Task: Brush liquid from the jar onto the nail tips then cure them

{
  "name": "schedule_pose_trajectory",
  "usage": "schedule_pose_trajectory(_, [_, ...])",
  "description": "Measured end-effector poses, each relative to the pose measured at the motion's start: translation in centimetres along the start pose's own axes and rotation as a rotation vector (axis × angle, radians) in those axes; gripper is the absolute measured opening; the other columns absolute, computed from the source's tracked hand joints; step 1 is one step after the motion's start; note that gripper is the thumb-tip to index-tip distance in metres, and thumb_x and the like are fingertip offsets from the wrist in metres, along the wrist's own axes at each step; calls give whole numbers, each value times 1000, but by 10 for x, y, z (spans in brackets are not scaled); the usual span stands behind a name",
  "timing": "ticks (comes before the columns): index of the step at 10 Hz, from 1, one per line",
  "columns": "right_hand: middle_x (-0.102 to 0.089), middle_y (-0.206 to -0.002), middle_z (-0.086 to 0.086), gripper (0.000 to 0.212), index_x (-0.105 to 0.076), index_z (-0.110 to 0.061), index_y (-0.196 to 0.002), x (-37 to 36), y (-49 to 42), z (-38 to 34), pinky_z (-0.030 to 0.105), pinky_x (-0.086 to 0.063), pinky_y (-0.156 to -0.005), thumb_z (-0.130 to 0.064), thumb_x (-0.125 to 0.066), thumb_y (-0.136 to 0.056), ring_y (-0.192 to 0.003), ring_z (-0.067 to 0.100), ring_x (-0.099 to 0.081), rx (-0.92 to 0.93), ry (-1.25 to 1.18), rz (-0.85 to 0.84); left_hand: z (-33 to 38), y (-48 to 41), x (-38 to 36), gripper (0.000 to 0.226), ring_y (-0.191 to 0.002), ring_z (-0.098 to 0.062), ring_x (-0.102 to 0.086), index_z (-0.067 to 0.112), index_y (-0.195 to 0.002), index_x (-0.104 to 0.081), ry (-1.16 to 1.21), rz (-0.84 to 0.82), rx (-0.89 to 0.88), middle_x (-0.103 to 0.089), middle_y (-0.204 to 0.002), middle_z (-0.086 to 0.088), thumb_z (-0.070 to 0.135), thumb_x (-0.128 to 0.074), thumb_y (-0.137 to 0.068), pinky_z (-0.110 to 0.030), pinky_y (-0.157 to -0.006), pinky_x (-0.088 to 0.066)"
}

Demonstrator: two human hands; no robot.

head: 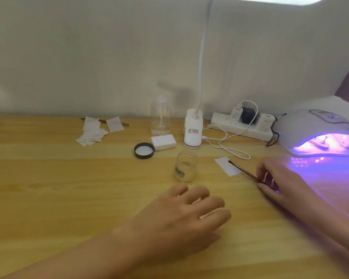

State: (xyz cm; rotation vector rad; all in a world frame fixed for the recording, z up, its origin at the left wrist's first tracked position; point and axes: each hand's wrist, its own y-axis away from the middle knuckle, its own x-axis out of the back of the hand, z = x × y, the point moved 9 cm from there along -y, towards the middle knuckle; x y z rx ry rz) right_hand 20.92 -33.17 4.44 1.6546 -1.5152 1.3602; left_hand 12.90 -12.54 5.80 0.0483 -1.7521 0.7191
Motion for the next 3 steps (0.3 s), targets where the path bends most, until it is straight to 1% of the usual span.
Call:
schedule_pose_trajectory(1, [-52,-80,-6,43,-45,-34,-84,-1,0,-1,13,-41,-65,0,-72,-80,-77,12,-52,24,12,-6,-10,-35,-20,49,-123,-22,-56,24,-131,-61,28,-160,134,-60,-137,2,50,-36,-98,-36,-93,-51])
schedule_pose_trajectory(2, [-53,-81,-8,42,-46,-34,-85,-2,0,3,14,-41,-64,-2,-72,-81,-76,13,-53,23,-19,-18,-27,-62,-43,54,-142,-25,-29,21,-145,-40,31,-294,267,-38,-154,-4,53,-24,-104,-43,-112,-31])
schedule_pose_trajectory(3, [-53,-84,-10,39,-47,-31,-85,4,-3,-2,14,-40,-67,-4,-75,-82,-80,11,-52,53,-44,-13,-25,-65,-49,48,-138,-22,-33,21,-142,-41,33,-244,223,-41,-148,0,49,-25,-106,-39,-106,-31])
